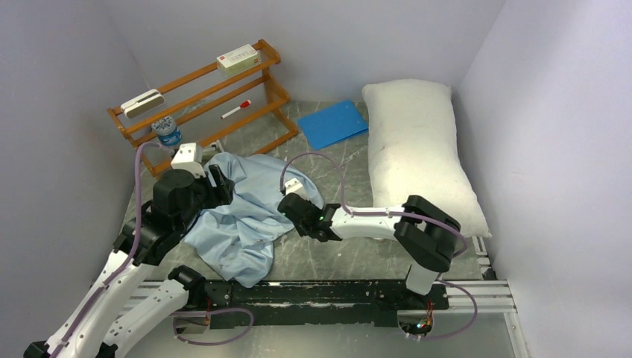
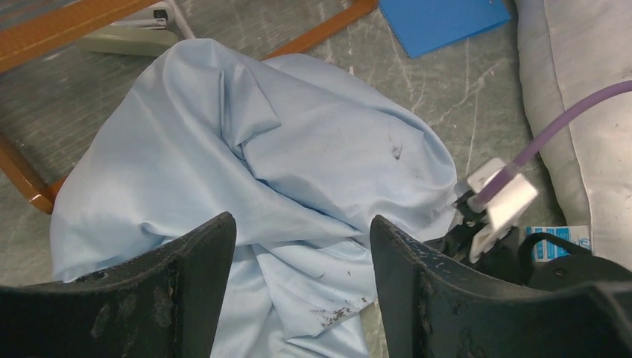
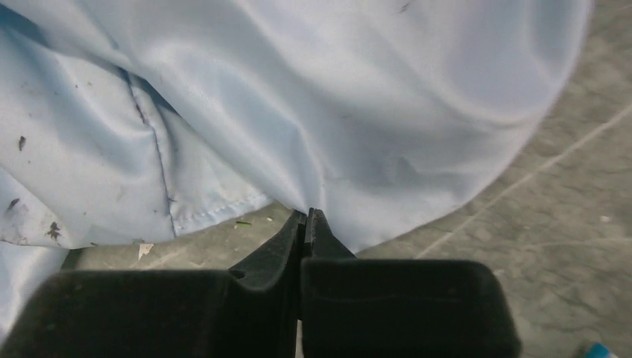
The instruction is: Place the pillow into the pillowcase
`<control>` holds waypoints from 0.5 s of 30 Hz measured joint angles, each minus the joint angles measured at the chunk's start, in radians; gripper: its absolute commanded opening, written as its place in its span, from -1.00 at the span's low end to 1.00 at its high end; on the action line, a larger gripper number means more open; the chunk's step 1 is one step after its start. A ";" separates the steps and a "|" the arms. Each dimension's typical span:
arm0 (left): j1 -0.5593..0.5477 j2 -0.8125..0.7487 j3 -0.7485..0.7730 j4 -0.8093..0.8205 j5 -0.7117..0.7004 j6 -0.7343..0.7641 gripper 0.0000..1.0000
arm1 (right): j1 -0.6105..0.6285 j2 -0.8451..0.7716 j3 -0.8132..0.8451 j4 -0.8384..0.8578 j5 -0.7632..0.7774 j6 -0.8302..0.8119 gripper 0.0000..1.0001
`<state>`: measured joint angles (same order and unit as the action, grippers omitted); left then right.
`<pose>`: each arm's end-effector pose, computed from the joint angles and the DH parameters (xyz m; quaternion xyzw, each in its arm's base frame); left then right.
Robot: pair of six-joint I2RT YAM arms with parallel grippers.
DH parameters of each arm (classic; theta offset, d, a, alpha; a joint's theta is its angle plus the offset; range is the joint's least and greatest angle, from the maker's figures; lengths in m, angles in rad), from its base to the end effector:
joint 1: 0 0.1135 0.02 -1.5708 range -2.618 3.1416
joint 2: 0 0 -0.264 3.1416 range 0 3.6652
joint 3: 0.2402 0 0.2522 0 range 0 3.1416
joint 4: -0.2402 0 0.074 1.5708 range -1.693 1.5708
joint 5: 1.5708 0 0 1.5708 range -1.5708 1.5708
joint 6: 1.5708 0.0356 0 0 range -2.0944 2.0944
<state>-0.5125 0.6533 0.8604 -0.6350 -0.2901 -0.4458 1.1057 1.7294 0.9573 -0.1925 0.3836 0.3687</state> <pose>0.1236 -0.0579 0.3382 -0.0504 0.8344 -0.1388 0.5310 0.1644 0.2979 0.1583 -0.2844 0.8945 0.0623 0.3392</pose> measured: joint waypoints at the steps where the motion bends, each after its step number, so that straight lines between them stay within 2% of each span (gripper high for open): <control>1: 0.000 0.002 0.000 0.000 0.000 0.000 0.40 | 0.000 -0.011 0.000 -0.003 0.018 -0.003 -1.00; 7: 0.000 0.013 0.000 0.001 0.015 -0.007 0.37 | 0.000 -0.179 0.008 -0.014 0.126 -0.032 -1.00; 15: 0.000 0.053 -0.022 0.017 0.085 -0.018 0.35 | -0.015 -0.457 0.110 0.002 0.237 -0.084 -1.00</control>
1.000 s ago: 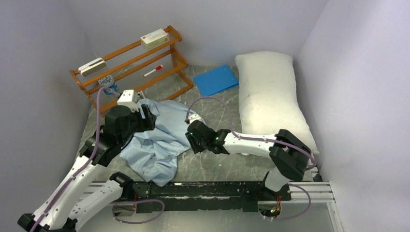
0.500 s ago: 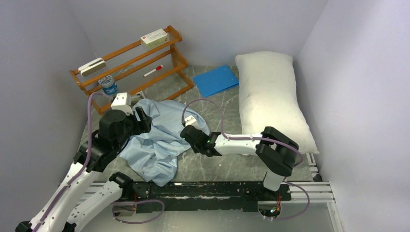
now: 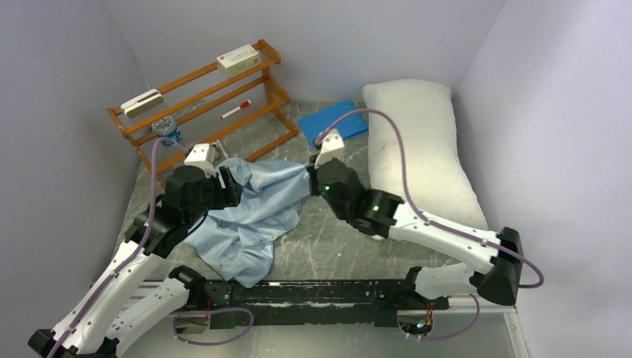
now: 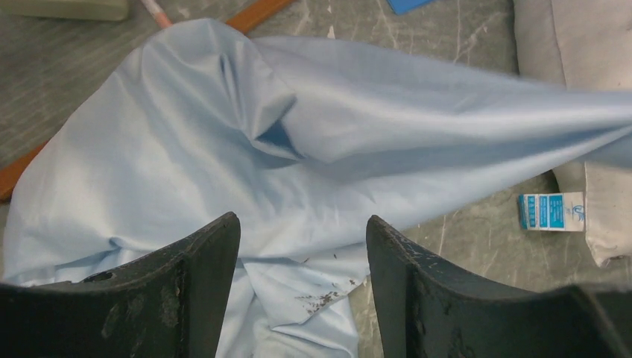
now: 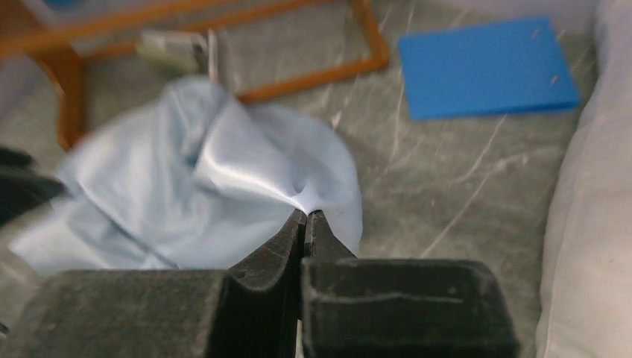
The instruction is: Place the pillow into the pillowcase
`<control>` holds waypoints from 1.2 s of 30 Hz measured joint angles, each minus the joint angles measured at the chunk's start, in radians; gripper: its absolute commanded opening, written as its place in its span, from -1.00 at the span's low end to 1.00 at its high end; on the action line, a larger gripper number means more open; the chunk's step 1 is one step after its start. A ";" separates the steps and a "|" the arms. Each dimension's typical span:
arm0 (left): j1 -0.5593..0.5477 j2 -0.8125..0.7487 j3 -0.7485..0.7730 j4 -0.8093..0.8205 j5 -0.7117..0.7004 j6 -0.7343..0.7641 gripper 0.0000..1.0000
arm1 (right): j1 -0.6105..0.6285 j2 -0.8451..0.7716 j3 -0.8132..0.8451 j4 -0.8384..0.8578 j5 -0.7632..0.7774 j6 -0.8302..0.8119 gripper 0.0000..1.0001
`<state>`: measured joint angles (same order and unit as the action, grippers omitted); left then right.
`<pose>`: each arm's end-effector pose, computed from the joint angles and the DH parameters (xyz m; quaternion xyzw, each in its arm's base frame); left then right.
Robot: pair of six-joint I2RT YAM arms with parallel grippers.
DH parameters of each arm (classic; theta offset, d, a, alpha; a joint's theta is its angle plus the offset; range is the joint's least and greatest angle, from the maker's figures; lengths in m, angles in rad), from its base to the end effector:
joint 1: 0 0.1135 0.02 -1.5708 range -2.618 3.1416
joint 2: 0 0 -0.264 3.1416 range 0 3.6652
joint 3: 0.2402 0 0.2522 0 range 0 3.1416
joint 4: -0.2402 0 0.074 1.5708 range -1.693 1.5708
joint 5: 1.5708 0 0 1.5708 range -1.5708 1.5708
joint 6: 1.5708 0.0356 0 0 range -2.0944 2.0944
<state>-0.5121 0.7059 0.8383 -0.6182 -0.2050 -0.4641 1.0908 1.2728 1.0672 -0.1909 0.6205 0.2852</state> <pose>0.1345 -0.0673 0.3257 -0.0324 0.8529 -0.1634 0.4947 0.1521 0.2472 0.3348 -0.1552 0.7956 0.1386 0.5689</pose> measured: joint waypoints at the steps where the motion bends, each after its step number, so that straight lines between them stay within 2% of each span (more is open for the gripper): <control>1: 0.000 0.006 -0.010 0.008 0.010 -0.001 0.35 | -0.006 -0.024 0.021 0.004 0.008 -0.010 -1.00; 10: 0.000 0.066 -0.068 0.046 0.108 -0.008 0.53 | -0.054 -0.029 0.302 -0.012 0.111 -0.110 -1.00; 21: 0.000 0.109 -0.033 0.053 0.222 0.068 0.47 | -0.134 0.052 0.634 0.060 0.211 -0.273 -1.00; 26: 0.000 0.142 -0.026 0.059 0.208 0.106 0.63 | -0.141 0.074 0.692 0.078 0.233 -0.343 -1.00; 31: 0.000 0.208 -0.027 0.042 0.192 0.097 0.53 | -0.150 0.084 0.753 0.159 0.299 -0.465 -1.00; 36: 0.000 0.225 -0.043 0.036 0.163 0.009 0.45 | -0.163 0.080 0.760 0.259 0.351 -0.565 -1.00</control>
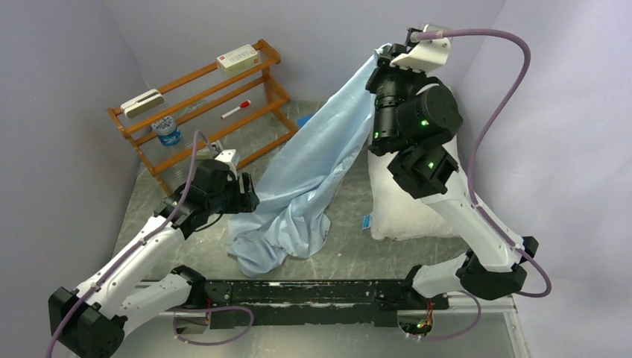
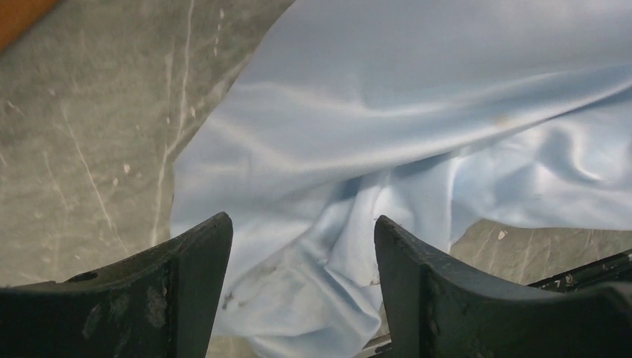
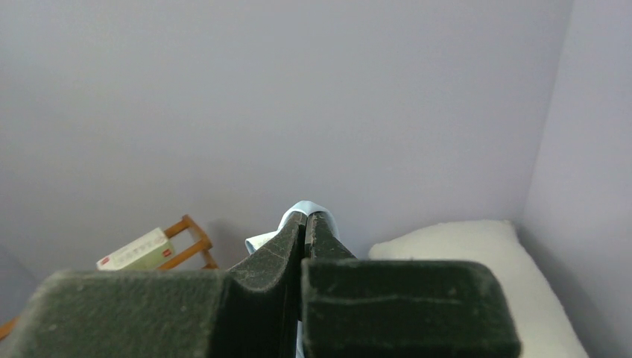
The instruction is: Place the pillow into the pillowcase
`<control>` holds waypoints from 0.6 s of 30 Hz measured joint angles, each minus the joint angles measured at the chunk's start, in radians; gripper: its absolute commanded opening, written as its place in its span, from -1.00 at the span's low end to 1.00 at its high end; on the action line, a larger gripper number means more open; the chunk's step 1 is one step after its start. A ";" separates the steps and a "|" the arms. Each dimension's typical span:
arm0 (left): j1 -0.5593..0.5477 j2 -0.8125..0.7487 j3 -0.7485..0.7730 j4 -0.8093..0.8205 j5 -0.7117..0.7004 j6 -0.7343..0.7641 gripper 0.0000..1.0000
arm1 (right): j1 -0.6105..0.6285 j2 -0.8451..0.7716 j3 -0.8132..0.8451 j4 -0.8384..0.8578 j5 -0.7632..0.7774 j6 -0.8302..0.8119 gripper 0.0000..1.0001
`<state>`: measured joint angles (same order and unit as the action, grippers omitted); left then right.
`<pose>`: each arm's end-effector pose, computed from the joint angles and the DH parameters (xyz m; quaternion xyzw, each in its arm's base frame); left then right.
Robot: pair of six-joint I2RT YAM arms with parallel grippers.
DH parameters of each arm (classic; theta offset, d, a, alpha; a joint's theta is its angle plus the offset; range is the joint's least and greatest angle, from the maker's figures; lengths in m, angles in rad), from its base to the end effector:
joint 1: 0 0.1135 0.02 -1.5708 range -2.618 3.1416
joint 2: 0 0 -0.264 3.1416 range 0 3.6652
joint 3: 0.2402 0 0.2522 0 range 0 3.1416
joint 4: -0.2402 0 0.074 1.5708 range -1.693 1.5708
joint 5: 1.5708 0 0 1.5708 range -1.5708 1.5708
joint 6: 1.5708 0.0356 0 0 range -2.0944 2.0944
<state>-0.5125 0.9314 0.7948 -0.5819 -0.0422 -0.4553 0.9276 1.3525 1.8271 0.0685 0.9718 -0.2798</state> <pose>0.1714 -0.0947 0.2793 0.0173 0.9102 -0.1753 0.3748 0.1638 0.1695 0.5852 0.0881 0.5887 0.0275 0.8031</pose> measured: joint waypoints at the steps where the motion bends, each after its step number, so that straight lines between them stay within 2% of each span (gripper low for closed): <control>1: 0.000 -0.001 -0.013 0.000 -0.003 -0.019 0.42 | -0.003 0.000 0.000 0.012 0.011 -0.016 -1.00; 12: -0.004 -0.064 -0.228 0.032 0.040 -0.205 0.41 | -0.104 0.051 0.009 0.081 0.073 -0.111 -1.00; 18: -0.090 -0.073 -0.255 0.038 0.050 -0.288 0.39 | -0.128 0.060 0.009 0.054 0.063 -0.082 -1.00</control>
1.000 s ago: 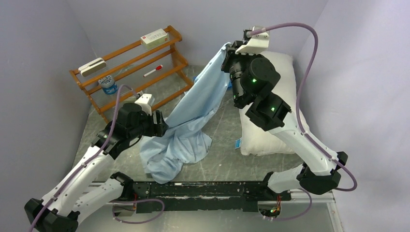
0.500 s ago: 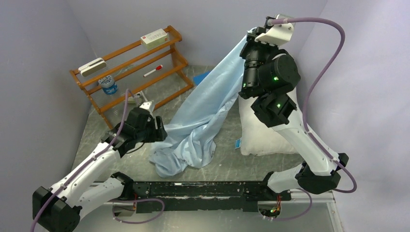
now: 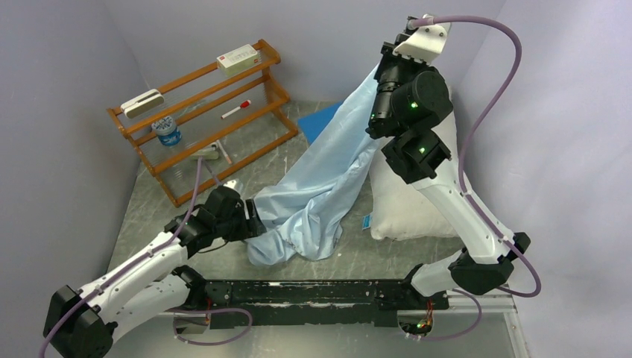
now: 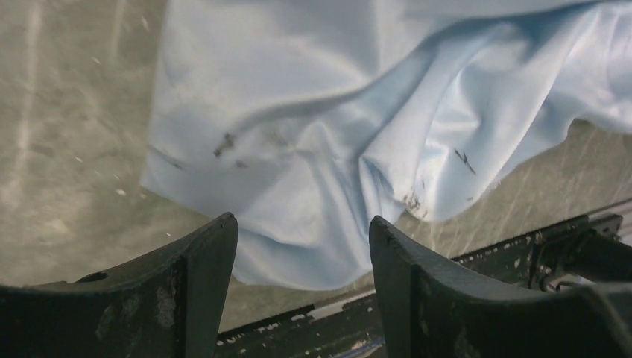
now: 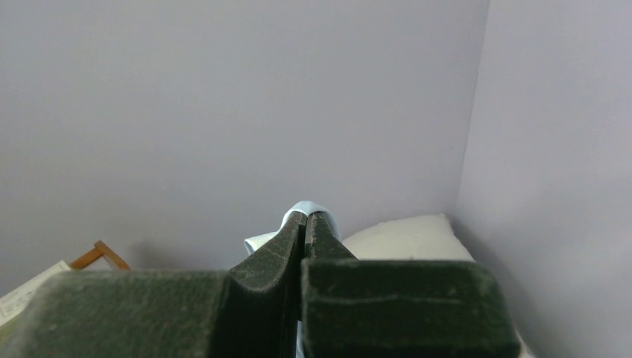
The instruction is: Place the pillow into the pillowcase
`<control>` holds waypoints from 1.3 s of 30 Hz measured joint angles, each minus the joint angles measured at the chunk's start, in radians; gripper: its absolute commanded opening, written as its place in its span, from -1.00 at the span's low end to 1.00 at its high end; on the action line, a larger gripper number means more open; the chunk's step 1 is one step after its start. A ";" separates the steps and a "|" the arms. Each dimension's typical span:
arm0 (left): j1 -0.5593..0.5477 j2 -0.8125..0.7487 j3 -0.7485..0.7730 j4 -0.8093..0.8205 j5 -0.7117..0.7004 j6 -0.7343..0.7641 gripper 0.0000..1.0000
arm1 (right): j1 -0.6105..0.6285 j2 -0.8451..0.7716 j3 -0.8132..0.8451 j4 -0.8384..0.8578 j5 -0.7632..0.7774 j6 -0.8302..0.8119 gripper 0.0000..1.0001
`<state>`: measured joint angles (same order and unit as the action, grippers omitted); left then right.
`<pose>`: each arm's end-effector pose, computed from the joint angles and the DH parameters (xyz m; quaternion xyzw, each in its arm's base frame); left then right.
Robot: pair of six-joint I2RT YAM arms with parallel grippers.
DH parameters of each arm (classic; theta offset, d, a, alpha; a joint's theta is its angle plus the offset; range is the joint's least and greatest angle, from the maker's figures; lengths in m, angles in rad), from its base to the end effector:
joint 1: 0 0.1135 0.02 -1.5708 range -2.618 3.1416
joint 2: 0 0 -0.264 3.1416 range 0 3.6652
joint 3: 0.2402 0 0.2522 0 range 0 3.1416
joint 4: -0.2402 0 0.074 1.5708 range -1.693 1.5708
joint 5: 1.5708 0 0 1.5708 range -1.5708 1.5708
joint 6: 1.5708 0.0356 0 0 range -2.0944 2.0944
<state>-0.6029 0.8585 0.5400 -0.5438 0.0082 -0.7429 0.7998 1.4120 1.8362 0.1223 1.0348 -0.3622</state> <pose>0.1400 -0.0967 0.2104 -0.0642 0.9357 -0.2192 0.2689 0.2000 0.1620 0.5776 0.1267 0.5927 -0.0722 0.7921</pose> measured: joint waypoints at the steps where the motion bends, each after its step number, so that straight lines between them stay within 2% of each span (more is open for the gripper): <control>1: -0.021 -0.006 -0.010 0.002 -0.001 -0.029 0.39 | -0.003 0.000 0.000 -0.003 -0.003 0.007 -1.00; 4: -0.071 -0.021 -0.048 -0.002 -0.005 -0.107 0.39 | -0.013 -0.003 -0.005 -0.017 -0.017 0.031 -1.00; 12: -0.118 -0.010 -0.073 -0.090 -0.083 -0.253 0.05 | -0.019 -0.016 -0.043 -0.038 -0.055 0.082 -1.00; 20: -0.126 0.065 -0.068 -0.111 -0.100 -0.279 0.14 | -0.022 -0.017 -0.044 -0.050 -0.078 0.111 -1.00; 28: -0.156 0.165 -0.070 -0.044 -0.098 -0.301 0.10 | -0.022 -0.025 -0.065 -0.045 -0.092 0.115 -1.00; 30: -0.186 0.182 -0.074 -0.027 -0.100 -0.320 -0.08 | -0.024 -0.036 -0.094 -0.036 -0.098 0.114 -1.00; 33: -0.234 0.203 -0.079 0.004 -0.111 -0.354 -0.87 | -0.032 -0.037 -0.105 -0.035 -0.104 0.117 -1.00; 37: -0.251 0.243 -0.047 -0.004 -0.156 -0.351 -0.91 | -0.040 -0.036 -0.103 -0.037 -0.106 0.124 -1.00; 39: -0.252 0.245 0.047 -0.082 -0.229 -0.332 -0.91 | -0.040 -0.036 -0.101 -0.036 -0.106 0.121 -1.00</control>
<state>-0.8547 1.1034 0.5869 -0.6262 -0.2203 -1.0748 0.7601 1.3762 1.7351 0.0864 0.9287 -0.2409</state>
